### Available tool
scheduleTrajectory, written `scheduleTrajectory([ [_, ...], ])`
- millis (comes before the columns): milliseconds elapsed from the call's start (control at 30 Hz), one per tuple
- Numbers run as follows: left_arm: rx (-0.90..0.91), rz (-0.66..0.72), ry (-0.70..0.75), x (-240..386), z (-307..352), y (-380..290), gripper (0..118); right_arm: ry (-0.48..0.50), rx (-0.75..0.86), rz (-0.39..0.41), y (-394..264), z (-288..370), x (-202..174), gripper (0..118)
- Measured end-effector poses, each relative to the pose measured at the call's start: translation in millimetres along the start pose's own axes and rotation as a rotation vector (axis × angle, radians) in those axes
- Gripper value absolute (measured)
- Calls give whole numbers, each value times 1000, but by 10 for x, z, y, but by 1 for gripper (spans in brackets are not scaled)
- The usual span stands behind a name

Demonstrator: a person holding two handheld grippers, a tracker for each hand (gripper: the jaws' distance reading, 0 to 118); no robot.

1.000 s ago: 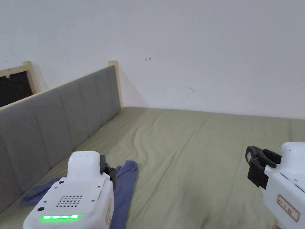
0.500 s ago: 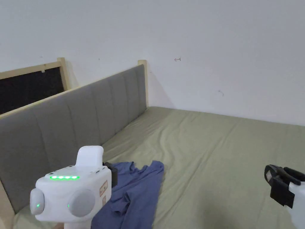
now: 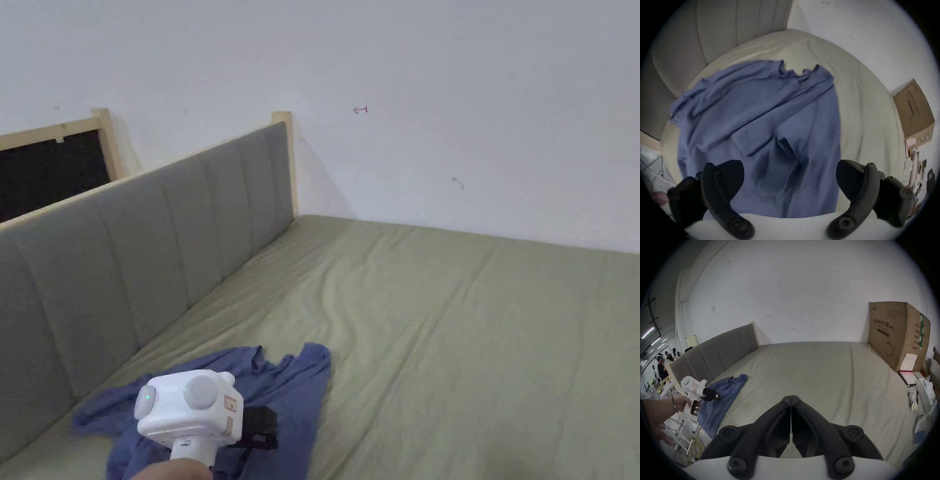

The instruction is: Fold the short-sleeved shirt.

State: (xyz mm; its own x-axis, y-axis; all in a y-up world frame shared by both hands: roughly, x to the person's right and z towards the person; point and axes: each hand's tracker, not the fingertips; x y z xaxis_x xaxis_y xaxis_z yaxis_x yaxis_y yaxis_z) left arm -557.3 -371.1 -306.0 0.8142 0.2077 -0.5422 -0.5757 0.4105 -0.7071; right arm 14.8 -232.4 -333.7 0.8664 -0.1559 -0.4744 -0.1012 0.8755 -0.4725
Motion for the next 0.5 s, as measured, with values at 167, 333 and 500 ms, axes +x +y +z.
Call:
scheduleTrajectory([
  [167, -34, -61, 73, 73, -494, -163, 118, -28, -58, -47, -112, -27, 190, 0],
  [333, 51, -70, 173, 212, -475, -322, 118, 11, -118, -85, -208, -56, 225, 0],
  [500, 176, -142, 135, 210, -147, -436, 51, 25, -127, -102, -244, -75, 204, 0],
])
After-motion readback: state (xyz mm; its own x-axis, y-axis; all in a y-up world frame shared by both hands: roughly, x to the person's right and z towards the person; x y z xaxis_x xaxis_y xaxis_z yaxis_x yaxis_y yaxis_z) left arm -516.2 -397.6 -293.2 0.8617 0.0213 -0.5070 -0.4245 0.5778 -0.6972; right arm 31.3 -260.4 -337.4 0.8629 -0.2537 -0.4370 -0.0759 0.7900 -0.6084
